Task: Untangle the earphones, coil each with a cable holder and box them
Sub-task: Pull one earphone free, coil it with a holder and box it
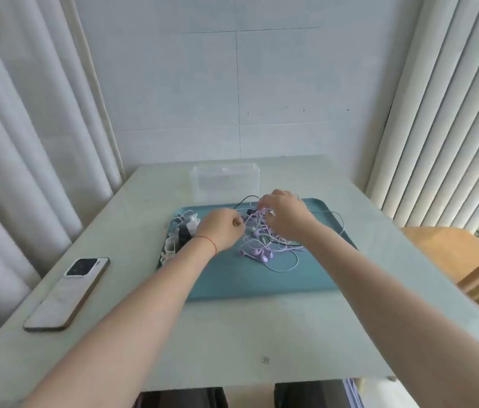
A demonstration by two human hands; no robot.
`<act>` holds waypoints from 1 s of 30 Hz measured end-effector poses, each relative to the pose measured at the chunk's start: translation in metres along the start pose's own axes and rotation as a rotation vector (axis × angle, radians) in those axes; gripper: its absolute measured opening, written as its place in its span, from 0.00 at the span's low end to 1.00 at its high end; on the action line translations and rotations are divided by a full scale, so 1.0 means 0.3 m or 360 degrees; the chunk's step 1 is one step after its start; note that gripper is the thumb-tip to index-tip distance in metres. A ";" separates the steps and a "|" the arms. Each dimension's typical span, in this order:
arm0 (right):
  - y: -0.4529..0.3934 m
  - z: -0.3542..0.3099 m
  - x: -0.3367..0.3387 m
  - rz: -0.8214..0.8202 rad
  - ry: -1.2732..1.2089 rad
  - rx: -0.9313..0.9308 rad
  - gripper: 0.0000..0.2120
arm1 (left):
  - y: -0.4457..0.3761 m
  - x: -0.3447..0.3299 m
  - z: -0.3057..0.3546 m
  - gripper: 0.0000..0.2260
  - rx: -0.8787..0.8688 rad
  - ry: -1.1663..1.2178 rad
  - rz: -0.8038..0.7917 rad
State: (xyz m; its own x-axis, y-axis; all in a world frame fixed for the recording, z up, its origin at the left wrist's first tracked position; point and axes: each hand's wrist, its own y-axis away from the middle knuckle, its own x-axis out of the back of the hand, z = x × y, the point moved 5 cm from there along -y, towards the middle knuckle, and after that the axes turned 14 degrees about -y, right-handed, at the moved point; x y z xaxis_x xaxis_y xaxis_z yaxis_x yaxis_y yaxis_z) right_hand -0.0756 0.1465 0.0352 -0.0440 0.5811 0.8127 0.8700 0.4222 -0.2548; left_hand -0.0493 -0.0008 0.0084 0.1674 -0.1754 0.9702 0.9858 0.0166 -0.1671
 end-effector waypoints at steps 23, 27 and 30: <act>-0.278 0.022 0.383 0.0928 -0.1165 -0.0206 0.22 | -0.281 0.184 -0.061 0.09 0.0101 0.1364 -0.0071; -0.260 0.082 0.266 0.0284 -0.1036 -0.0499 0.19 | -0.284 0.211 -0.038 0.10 0.0109 0.1740 -0.0050; -0.225 0.072 0.170 -0.0119 -0.1242 -0.0527 0.19 | -0.284 0.257 0.027 0.10 0.0042 0.1901 -0.0040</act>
State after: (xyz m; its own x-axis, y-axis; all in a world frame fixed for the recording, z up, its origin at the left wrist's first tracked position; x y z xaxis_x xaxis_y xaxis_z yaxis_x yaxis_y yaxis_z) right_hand -0.1472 0.1628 0.0824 -0.3273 0.9244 0.1957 0.9448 0.3238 0.0505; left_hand -0.1203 -0.0078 0.0988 0.0437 -0.9800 0.1940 0.9909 0.0178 -0.1331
